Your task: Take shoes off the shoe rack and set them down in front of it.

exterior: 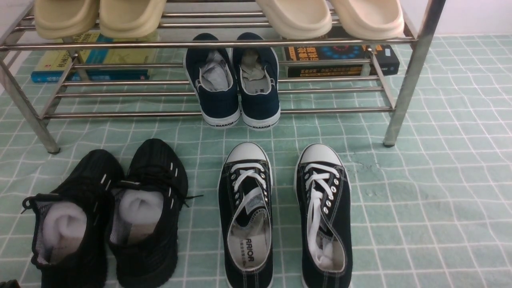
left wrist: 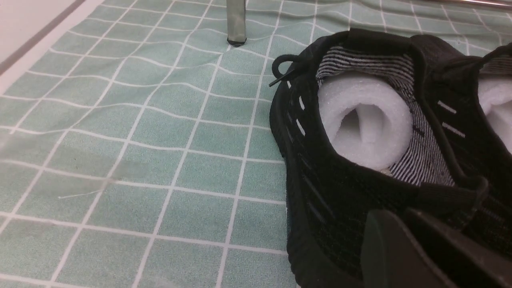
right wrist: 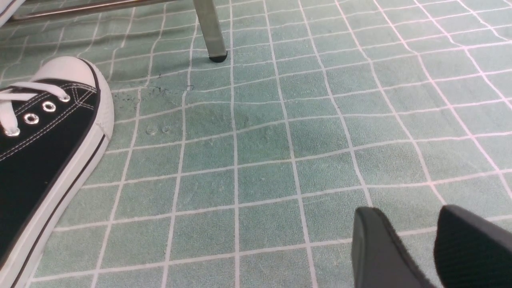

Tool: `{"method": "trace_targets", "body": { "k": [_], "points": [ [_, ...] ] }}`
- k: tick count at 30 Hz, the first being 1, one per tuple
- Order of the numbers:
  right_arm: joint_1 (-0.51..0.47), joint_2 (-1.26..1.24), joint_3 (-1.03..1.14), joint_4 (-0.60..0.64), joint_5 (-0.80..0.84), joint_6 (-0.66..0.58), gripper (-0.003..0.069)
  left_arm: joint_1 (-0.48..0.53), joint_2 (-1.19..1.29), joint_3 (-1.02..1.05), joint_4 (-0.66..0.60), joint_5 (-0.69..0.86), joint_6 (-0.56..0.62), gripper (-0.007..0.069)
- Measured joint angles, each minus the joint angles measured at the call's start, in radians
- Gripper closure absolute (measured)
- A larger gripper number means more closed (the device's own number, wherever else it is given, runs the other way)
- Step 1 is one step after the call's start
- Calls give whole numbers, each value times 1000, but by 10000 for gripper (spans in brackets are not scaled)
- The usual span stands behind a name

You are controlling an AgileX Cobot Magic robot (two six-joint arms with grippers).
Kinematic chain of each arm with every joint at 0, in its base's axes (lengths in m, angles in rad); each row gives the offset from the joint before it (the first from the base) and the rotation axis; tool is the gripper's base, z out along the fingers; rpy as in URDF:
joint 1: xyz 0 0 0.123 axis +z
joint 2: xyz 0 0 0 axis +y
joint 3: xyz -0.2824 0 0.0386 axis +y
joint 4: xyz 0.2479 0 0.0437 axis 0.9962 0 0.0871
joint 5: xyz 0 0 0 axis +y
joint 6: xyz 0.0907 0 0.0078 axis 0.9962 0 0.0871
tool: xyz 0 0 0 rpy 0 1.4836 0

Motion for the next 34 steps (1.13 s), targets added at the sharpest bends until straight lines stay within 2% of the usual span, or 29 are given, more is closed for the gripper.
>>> {"method": "trace_targets", "body": {
  "k": [34],
  "points": [
    [0,0,0,0,0,0,421,0,0,0,26,2,0,505]
  ]
}}
